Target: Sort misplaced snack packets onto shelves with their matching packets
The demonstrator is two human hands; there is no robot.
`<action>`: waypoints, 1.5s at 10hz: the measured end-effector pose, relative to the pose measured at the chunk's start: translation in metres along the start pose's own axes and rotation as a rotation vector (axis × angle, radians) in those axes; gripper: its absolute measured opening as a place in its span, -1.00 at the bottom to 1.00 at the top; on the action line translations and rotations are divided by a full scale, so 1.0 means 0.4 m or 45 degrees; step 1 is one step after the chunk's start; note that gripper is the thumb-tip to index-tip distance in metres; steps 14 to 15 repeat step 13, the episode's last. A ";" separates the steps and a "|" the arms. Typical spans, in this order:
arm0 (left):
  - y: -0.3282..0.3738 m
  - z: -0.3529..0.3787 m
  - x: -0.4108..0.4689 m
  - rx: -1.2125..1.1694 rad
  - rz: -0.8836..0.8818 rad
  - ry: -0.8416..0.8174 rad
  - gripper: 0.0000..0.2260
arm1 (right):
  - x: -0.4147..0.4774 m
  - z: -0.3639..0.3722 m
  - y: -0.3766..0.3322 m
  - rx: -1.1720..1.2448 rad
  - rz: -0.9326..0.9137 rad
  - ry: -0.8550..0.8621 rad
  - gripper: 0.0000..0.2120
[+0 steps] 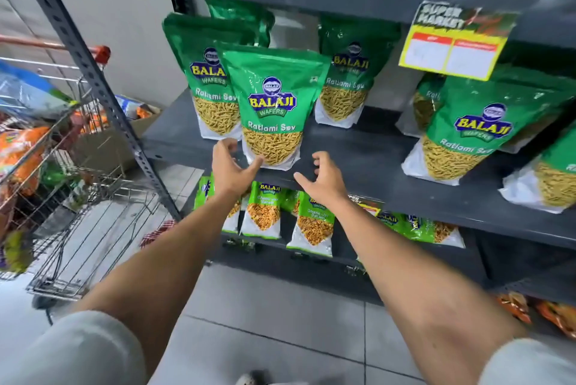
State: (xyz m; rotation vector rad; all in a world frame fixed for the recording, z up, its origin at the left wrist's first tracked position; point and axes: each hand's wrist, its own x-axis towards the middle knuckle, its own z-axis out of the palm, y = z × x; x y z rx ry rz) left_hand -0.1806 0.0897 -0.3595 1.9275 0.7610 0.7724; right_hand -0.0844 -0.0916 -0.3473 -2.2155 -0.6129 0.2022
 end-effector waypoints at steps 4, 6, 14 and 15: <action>0.010 0.045 0.101 0.007 -0.010 -0.258 -0.23 | 0.128 0.086 -0.035 0.298 0.110 0.017 -0.44; 0.086 0.134 0.115 0.025 0.094 -0.301 -0.28 | 0.156 -0.023 0.020 0.235 0.077 0.133 -0.53; 0.161 0.303 0.056 0.192 0.074 -0.558 -0.24 | 0.131 -0.173 0.142 -0.055 0.288 0.109 -0.52; 0.161 0.303 0.056 0.192 0.074 -0.558 -0.24 | 0.131 -0.173 0.142 -0.055 0.288 0.109 -0.52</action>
